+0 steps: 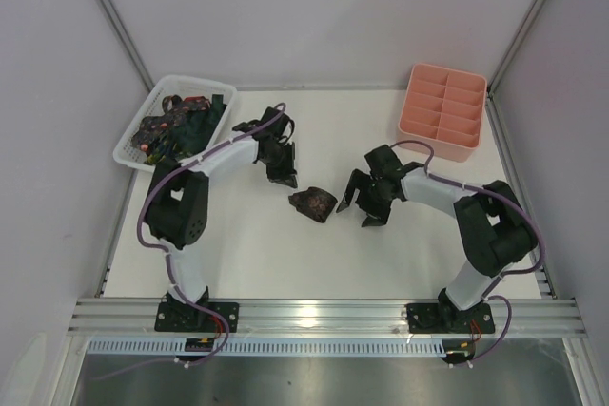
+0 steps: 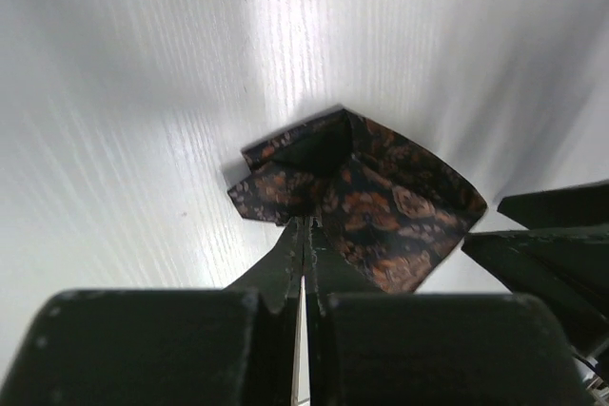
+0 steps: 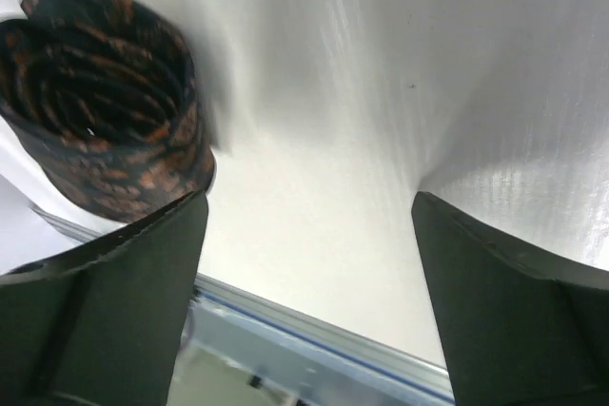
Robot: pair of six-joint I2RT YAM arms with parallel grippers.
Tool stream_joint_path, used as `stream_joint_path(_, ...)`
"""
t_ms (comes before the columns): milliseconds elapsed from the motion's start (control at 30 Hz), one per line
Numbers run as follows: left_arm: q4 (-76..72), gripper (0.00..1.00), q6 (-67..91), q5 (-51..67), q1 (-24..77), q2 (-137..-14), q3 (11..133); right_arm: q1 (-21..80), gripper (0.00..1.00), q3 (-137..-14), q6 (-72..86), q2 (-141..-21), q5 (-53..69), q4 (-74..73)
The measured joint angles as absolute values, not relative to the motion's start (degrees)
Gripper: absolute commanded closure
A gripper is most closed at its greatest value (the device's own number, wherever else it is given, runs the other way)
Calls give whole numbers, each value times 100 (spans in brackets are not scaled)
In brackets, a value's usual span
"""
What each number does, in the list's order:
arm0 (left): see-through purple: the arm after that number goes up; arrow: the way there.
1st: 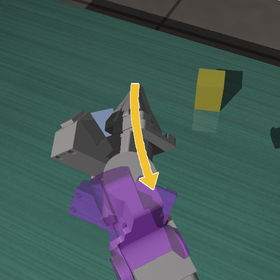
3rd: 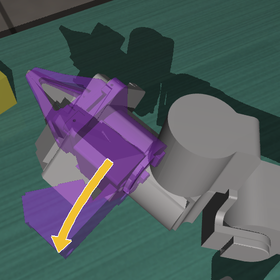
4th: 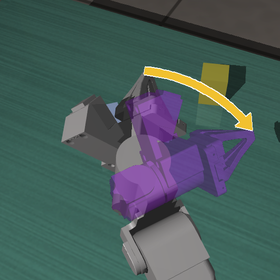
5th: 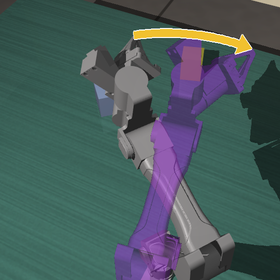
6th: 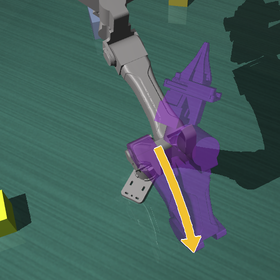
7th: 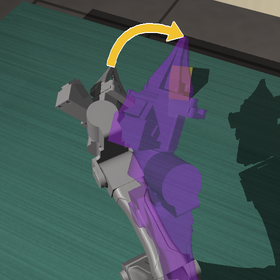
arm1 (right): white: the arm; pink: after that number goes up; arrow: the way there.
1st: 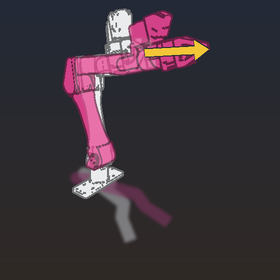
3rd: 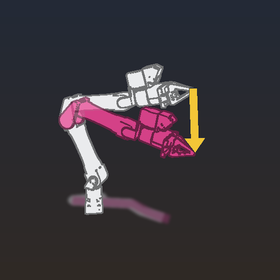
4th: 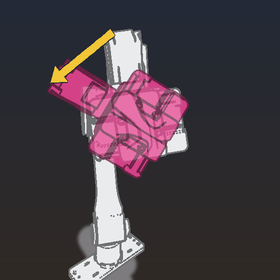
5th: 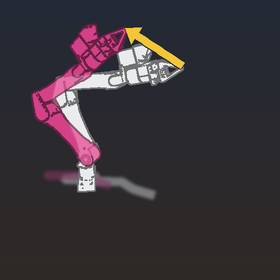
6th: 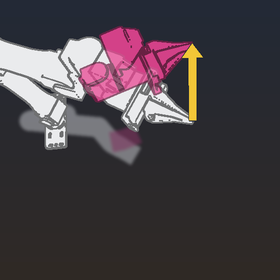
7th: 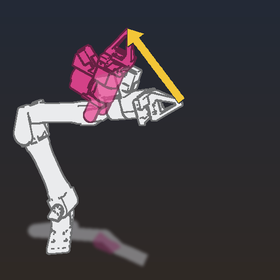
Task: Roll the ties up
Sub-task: Roll the tie, then place the rolled tie into the container
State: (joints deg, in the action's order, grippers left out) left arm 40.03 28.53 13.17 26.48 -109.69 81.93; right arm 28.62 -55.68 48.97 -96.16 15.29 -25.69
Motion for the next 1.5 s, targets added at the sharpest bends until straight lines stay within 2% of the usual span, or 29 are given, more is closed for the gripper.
stream_joint_path(33,3994,99,2853,1313,2648,-10864,8156,2858,0,-5511,4816,-9555,1584,-2541)
stream_joint_path(300,3509,100,3020,2056,2657,-10121,7686,2731,0,-4698,4619,-9177,2394,-1422)
stream_joint_path(533,3332,100,3100,2788,2689,-10414,7426,2687,0,-4491,4799,-9260,3118,-143)
stream_joint_path(800,3297,100,3039,2910,2689,-10897,7559,2694,0,-4392,5450,-9826,3538,1105)
stream_joint_path(1500,3374,100,2718,2910,2541,-11146,7714,3109,2,-4532,6626,-10385,3441,1741)
